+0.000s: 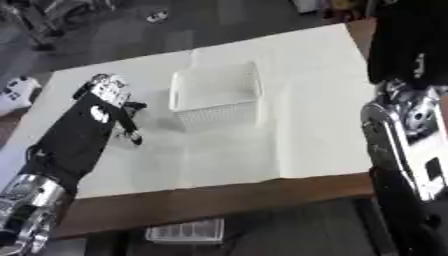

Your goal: Pick up objects on the table and place them in the box.

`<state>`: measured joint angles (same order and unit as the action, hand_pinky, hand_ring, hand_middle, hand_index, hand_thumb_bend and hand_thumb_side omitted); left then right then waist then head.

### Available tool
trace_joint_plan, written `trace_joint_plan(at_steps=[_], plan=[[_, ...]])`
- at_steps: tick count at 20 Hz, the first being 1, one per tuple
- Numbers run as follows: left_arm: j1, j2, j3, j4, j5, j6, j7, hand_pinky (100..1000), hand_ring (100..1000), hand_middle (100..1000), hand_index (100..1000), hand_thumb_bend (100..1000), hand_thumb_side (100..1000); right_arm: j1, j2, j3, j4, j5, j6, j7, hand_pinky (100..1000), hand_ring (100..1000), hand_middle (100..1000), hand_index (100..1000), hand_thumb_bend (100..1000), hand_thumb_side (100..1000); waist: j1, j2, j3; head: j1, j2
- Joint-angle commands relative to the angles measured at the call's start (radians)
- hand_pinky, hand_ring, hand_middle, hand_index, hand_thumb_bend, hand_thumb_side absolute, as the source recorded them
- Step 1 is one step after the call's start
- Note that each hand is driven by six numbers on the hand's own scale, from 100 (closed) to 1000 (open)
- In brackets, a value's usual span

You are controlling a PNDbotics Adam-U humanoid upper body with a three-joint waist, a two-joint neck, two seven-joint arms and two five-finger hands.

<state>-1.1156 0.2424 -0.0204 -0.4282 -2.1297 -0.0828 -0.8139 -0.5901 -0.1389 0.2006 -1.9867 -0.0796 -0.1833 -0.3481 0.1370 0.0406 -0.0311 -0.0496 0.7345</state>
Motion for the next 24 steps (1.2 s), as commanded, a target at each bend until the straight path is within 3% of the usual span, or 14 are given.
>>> trace_joint_plan(at_steps=[1,18,24], plan=[[-0.015,0.006,-0.005,-0.006,-0.001,-0.004,0.012,675,904,873,886,672,1000,-0.022,0.011,-0.002,-0.013,-0.001,-0.003,0.004,304,443,492,780,157,1000,-0.003,-0.013,-0.003,0.013,-0.003],[-0.006,0.034,0.007,-0.001,0.013,0.006,0.008,678,908,878,891,508,1000,-0.029,0.018,-0.001,-0.013,0.001,-0.006,0.008,306,444,492,779,151,1000,0.004,-0.010,-0.010,0.009,0.001],[-0.003,0.040,0.015,-0.003,0.024,0.014,0.002,675,907,878,894,532,1000,-0.028,0.018,-0.001,-0.013,0.002,-0.003,0.009,305,445,492,779,153,1000,0.003,-0.009,-0.009,0.007,-0.001]])
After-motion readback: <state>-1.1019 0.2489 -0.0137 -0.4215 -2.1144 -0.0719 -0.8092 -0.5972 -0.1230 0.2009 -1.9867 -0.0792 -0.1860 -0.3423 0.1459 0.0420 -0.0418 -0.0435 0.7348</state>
